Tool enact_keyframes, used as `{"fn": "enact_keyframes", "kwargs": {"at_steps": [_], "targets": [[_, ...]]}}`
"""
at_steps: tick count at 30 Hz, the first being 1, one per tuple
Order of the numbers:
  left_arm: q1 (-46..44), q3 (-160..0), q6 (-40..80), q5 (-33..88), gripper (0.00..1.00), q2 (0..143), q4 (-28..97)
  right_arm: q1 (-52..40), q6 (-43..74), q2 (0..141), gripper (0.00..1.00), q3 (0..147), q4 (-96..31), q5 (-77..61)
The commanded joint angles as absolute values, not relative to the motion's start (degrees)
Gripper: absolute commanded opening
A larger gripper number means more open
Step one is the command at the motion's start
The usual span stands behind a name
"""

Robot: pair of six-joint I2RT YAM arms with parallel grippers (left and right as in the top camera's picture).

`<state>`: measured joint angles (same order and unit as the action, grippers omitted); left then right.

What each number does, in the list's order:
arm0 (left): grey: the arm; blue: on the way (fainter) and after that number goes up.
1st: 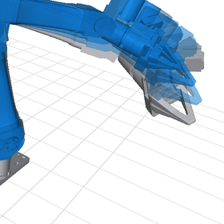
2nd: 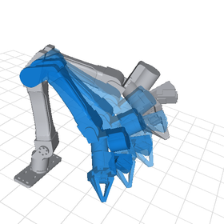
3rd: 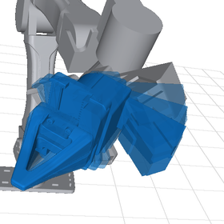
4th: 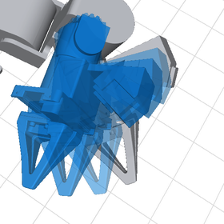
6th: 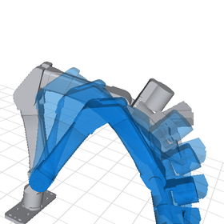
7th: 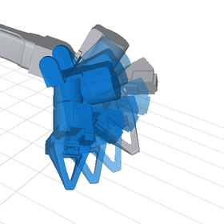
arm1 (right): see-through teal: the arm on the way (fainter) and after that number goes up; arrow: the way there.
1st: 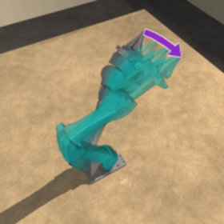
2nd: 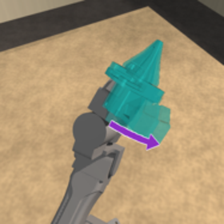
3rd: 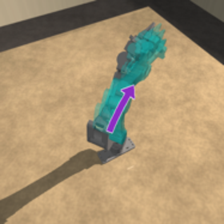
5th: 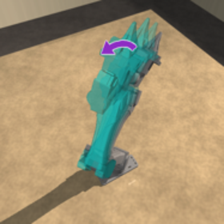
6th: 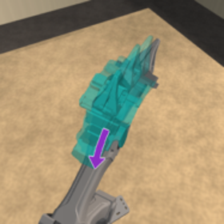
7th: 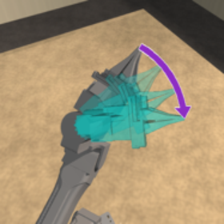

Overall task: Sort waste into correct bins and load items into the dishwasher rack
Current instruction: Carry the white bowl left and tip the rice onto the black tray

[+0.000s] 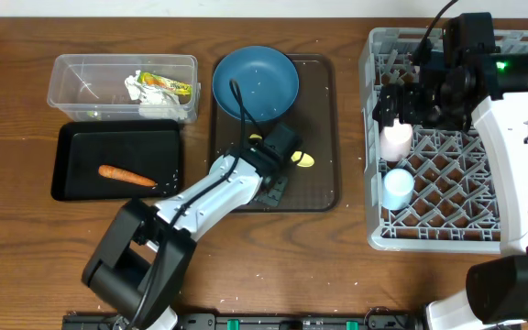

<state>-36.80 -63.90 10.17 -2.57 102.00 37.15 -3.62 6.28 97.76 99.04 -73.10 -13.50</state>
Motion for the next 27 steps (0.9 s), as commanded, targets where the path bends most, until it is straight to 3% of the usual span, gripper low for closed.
{"fn": "enact_keyframes", "kwargs": {"at_steps": [1,17,22,27], "targets": [[-36.6,-65.3,10.8,-2.3,0.06,98.0,37.5,-3.5,5.5,96.9,0.99,100.0,-73.1,-13.5],[-34.1,-65.3,12.4,-2.4,0.06,81.5,39.2,-3.5,5.5,96.9,0.99,100.0,-73.1,-13.5],[-25.1,-65.3,12.8,-1.5,0.06,77.3,41.5,-3.5,5.5,96.9,0.99,100.0,-73.1,-13.5],[-10.4,-65.3,10.9,8.4,0.07,76.7,42.2,-3.5,5.5,96.9,0.99,100.0,-73.1,-13.5]]}}
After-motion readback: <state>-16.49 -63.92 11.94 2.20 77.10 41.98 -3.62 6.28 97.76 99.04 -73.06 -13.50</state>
